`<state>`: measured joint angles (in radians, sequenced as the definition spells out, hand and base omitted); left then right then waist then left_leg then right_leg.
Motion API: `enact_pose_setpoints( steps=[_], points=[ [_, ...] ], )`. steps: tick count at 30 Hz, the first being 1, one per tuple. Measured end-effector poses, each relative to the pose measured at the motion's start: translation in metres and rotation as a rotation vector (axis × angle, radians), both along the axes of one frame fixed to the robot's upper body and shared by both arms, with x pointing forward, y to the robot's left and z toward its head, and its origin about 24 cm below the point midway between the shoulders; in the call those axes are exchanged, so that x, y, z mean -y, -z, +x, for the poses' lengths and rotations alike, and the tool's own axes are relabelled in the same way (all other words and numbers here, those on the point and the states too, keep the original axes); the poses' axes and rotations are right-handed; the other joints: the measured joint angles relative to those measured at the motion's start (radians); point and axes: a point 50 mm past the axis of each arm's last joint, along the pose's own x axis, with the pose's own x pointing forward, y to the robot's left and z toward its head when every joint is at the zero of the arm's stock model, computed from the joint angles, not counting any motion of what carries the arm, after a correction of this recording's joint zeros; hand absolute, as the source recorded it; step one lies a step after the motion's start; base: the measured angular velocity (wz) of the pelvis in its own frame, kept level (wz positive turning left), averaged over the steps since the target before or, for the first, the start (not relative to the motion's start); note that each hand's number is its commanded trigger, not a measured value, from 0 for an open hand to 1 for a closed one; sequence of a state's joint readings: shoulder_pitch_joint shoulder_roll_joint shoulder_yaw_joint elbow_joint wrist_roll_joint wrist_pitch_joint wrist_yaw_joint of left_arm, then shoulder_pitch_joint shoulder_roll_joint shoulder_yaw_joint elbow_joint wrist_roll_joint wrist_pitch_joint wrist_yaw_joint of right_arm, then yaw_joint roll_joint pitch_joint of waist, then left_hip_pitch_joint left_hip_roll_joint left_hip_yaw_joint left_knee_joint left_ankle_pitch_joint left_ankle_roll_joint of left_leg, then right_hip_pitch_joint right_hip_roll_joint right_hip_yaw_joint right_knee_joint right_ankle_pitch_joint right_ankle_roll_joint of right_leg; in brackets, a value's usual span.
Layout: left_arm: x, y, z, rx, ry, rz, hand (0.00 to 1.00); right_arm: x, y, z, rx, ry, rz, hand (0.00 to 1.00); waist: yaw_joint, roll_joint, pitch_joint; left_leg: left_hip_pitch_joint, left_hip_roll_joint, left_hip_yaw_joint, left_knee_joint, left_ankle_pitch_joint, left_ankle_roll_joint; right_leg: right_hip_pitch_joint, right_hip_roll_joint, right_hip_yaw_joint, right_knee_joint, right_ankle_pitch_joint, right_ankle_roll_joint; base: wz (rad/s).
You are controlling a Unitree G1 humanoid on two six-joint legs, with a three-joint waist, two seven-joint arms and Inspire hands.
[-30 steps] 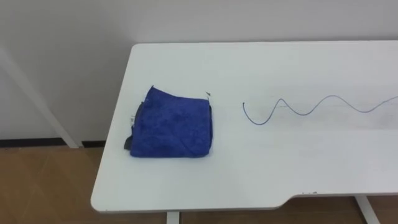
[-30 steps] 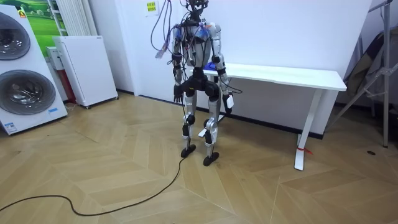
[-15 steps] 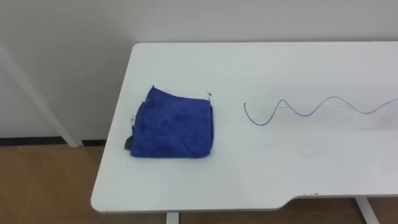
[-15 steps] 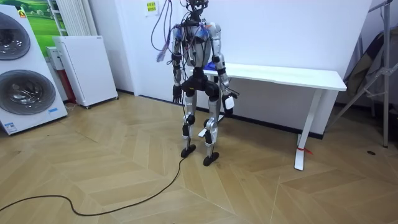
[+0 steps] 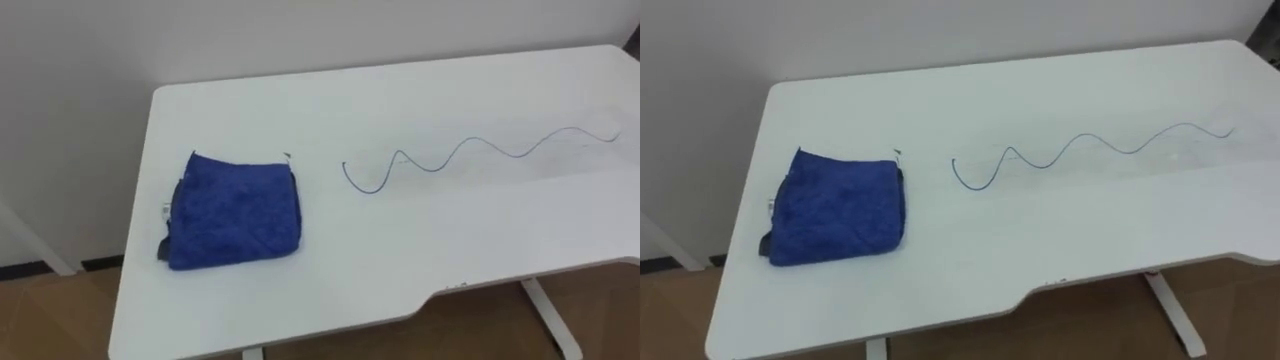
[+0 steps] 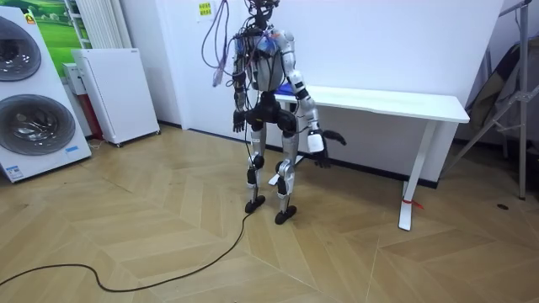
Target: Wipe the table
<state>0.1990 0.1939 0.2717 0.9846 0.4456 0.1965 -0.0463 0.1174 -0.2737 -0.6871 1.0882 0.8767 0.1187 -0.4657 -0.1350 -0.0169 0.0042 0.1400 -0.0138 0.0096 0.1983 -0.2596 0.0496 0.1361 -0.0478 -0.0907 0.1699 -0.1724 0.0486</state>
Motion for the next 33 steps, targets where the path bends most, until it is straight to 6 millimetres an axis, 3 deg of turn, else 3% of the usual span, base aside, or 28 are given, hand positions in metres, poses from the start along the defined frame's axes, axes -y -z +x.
enact_pose_setpoints(
  steps=[5, 7, 9, 10, 14, 16, 19, 22, 33],
  points=[
    [0.001, -0.001, 0.008, 0.015, 0.043, 0.002, 0.0, 0.019, -0.035, 0.073, -0.072, -0.3, -0.273, 0.0, 0.021, -0.011, -0.0024, -0.013, 0.002, 0.017, 0.004, 0.0, 0.0, -0.029, 0.001, 0.008, 0.019, 0.0, 0.0, -0.11],
    [0.003, -0.001, 0.012, 0.018, 0.07, 0.0, 0.0, 0.022, -0.06, 0.111, -0.079, -0.448, -0.444, 0.0, 0.047, -0.021, -0.0043, -0.023, 0.002, 0.016, 0.008, 0.001, -0.001, -0.037, 0.0, 0.005, 0.02, 0.0, 0.0, -0.03],
    [0.004, -0.001, 0.012, 0.012, 0.095, 0.001, 0.0, 0.022, -0.078, 0.135, -0.096, -0.559, -0.571, 0.0, 0.066, -0.027, -0.0082, -0.027, 0.002, 0.013, 0.008, 0.001, -0.001, -0.037, 0.0, -0.001, 0.019, 0.001, 0.0, 0.11],
    [0.004, -0.001, 0.011, 0.002, 0.104, 0.005, 0.0, 0.019, -0.092, 0.151, -0.082, -0.618, -0.658, 0.0, 0.076, -0.038, -0.0053, -0.028, 0.002, 0.012, 0.008, 0.001, -0.001, -0.039, 0.001, -0.003, 0.019, 0.001, 0.0, 0.09],
    [0.004, 0.0, 0.003, -0.017, 0.107, 0.019, 0.0, 0.014, -0.138, 0.183, -0.027, -0.698, -0.92, 0.0, 0.116, -0.043, -0.0066, -0.026, 0.003, -0.004, 0.01, 0.002, -0.002, -0.033, 0.0, -0.027, 0.017, 0.0, 0.0, 0.13],
    [0.005, 0.0, -0.004, -0.035, 0.115, 0.018, 0.0, -0.003, -0.174, 0.203, 0.034, -0.79, -1.137, 0.0, 0.12, -0.04, -0.0058, -0.033, 0.002, -0.011, 0.016, 0.002, -0.002, -0.033, -0.003, -0.056, 0.015, 0.0, 0.0, 0.1],
    [0.006, -0.001, -0.001, -0.025, 0.147, 0.024, 0.0, -0.02, -0.2, 0.214, 0.079, -0.85, -1.321, 0.0, 0.142, -0.04, -0.0057, -0.036, 0.002, -0.017, 0.016, 0.002, -0.002, -0.031, -0.004, -0.061, 0.015, 0.0, 0.0, 0.16],
    [0.009, 0.0, 0.004, -0.025, 0.19, 0.021, 0.0, -0.037, -0.21, 0.225, 0.101, -0.93, -1.412, 0.0, 0.168, -0.04, -0.0051, -0.033, 0.002, -0.025, 0.015, 0.002, -0.002, -0.028, -0.005, -0.066, 0.016, 0.0, 0.0, 0.02],
    [0.014, 0.0, 0.017, -0.014, 0.259, -0.013, 0.0, -0.089, -0.224, 0.244, 0.146, -1.302, -1.619, 0.0, 0.197, -0.046, 0.001, -0.064, 0.0, -0.067, 0.025, 0.002, -0.002, -0.032, -0.005, -0.098, 0.014, 0.0, 0.0, 0.13]
  ],
)
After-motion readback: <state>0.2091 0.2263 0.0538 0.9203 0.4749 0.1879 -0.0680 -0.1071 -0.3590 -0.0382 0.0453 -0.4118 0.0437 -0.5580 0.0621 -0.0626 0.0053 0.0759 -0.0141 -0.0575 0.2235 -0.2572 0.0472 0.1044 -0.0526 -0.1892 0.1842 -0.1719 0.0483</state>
